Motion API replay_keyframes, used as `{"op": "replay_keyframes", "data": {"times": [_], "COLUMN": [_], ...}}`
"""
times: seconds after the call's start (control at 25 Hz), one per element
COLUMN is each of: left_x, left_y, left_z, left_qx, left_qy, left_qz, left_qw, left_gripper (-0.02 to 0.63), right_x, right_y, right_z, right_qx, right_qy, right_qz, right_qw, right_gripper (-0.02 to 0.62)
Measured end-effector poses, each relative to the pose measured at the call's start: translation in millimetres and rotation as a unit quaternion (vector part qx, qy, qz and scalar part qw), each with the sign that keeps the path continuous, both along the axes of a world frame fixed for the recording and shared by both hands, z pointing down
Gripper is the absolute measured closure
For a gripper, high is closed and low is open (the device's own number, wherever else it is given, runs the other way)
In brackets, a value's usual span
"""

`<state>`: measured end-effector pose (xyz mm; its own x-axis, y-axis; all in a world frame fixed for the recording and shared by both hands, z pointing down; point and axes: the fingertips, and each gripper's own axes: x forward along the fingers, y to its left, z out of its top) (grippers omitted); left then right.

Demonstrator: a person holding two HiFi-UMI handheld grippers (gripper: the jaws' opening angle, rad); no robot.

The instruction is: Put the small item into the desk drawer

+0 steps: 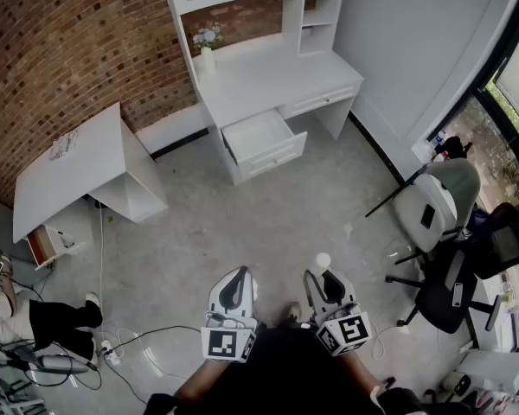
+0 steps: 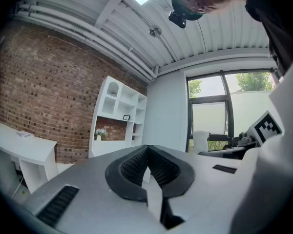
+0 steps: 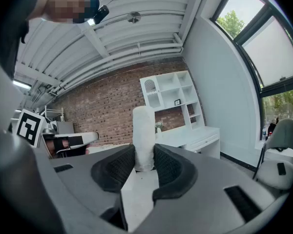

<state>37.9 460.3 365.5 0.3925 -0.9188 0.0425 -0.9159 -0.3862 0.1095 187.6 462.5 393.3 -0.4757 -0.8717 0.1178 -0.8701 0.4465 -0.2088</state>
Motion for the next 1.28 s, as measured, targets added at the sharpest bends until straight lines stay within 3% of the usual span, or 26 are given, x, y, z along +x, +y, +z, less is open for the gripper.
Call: {"op": "replay_keyframes", "data": {"times": [0.56,1.28], "left_x": [-12.1,-66.4], "left_y": [-10.7,-9.6], "left_z": [-1.2,4.7], "left_qx": [-0.001,-0.007], "left_qy": [0.008,0.024], "left_qz": [0.001,0.018], "left_qw": [1.0,0.9995], "left_gripper": [0.583,0.583], "right_x": [-13.3,-55.4], "right_y": [-10.1,-5.3], "right_z": [2.3,0.2], "right_qx": [0.003,0.009], "right_qy": [0.007,0.048], "right_qz": [0.0,0.036], "right_qw": [1.0,0.998], "right_gripper": [0.459,0.457]}}
